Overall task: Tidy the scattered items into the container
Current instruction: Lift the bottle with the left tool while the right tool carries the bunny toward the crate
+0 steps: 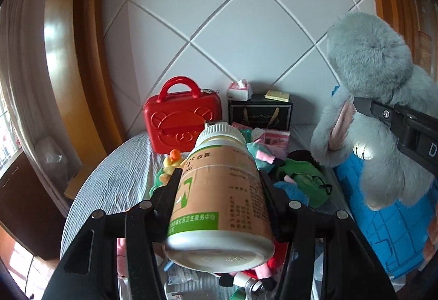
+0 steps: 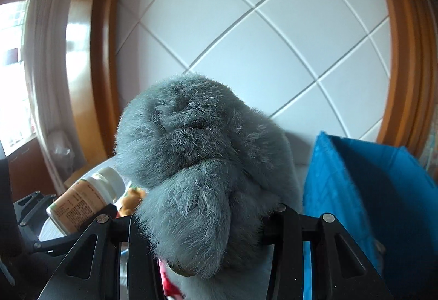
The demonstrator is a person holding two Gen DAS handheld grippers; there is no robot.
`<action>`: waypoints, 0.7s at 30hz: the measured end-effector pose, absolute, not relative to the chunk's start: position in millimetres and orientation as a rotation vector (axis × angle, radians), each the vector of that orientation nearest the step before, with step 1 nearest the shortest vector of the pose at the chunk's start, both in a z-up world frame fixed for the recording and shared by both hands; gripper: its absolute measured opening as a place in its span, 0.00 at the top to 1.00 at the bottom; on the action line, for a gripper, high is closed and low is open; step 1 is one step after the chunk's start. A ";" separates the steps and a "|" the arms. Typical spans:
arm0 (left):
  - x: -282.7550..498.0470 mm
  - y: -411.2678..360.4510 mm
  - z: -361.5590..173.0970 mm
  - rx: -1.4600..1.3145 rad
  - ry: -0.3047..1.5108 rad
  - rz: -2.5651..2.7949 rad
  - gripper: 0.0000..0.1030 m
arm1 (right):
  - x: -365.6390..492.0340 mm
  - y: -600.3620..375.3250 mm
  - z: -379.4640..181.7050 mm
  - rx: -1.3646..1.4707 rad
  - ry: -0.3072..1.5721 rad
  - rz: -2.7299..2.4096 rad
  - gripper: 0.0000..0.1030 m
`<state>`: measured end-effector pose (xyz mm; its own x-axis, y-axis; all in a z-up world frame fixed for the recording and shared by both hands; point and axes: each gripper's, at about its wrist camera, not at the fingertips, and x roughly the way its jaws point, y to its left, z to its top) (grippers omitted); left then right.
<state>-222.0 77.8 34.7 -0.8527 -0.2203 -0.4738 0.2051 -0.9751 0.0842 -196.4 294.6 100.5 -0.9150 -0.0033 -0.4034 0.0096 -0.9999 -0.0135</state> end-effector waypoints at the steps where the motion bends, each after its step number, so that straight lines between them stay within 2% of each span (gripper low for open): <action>1: -224.9 83.0 38.4 0.722 -0.046 -2.848 0.49 | -194.0 299.6 104.9 0.645 0.027 -3.086 0.61; 12: -253.4 179.3 77.3 0.697 -0.155 -3.065 0.49 | -154.9 390.0 138.3 0.661 -0.006 -3.324 0.61; 21: -287.9 325.1 112.4 0.696 -0.224 -3.197 0.49 | -126.3 514.1 159.0 0.707 0.031 -3.479 0.61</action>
<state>-287.9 325.1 112.4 -0.9010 0.1053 -0.4209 -0.1629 -0.9812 0.1032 -126.3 514.1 159.0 -0.8414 0.3931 -0.3709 -0.3864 -0.9174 -0.0956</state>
